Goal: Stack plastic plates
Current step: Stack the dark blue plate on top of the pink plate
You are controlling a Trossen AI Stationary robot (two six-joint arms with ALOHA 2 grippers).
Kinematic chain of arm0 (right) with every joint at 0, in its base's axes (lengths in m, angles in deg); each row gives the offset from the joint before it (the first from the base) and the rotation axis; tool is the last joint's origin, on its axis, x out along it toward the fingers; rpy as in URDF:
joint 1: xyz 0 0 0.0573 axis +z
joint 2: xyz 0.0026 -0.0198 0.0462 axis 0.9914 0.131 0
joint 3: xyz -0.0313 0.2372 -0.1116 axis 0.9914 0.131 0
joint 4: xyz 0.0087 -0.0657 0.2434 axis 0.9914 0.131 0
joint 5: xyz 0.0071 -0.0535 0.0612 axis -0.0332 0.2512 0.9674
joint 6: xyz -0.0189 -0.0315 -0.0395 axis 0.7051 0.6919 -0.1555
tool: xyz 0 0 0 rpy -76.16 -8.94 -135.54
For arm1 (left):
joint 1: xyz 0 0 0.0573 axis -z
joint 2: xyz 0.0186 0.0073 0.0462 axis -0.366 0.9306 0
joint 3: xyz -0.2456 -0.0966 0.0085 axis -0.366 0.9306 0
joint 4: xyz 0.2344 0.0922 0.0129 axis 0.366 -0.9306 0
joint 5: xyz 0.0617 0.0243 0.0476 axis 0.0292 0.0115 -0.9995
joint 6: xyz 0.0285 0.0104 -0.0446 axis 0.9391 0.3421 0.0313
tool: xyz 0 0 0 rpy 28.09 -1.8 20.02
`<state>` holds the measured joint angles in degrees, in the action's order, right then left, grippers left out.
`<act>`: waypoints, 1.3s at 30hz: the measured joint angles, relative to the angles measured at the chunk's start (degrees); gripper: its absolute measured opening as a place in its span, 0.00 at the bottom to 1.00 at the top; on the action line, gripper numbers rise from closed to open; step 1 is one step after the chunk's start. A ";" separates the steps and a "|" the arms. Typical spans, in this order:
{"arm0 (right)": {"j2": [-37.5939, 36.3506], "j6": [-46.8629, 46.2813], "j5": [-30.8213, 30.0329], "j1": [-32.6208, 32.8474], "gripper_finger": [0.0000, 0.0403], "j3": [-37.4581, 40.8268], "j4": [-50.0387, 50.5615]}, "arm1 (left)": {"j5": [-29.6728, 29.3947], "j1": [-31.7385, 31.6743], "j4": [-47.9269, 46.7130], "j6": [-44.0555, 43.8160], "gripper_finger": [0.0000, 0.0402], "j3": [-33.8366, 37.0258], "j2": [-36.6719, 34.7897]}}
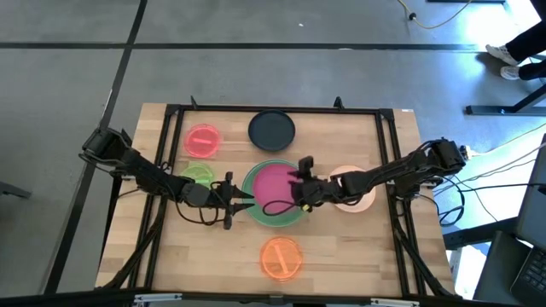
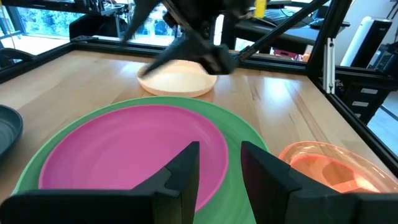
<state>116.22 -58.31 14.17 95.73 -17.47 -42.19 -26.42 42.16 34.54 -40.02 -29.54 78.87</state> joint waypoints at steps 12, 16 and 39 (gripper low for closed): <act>0.00 3.42 3.69 -12.01 0.38 -0.02 1.31 | -0.01 0.00 -0.02 -0.01 0.27 0.00 0.00; 0.00 2.40 14.99 -18.74 0.38 -0.02 2.04 | -0.02 0.00 -0.02 -0.01 0.27 0.00 0.00; 5.19 2.46 40.68 -35.53 0.38 -0.07 -4.03 | -0.09 -0.02 -0.45 0.08 0.27 0.00 0.00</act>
<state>121.41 -55.85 54.85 60.19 -17.54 -46.22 -26.51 42.13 34.08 -39.94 -29.54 78.87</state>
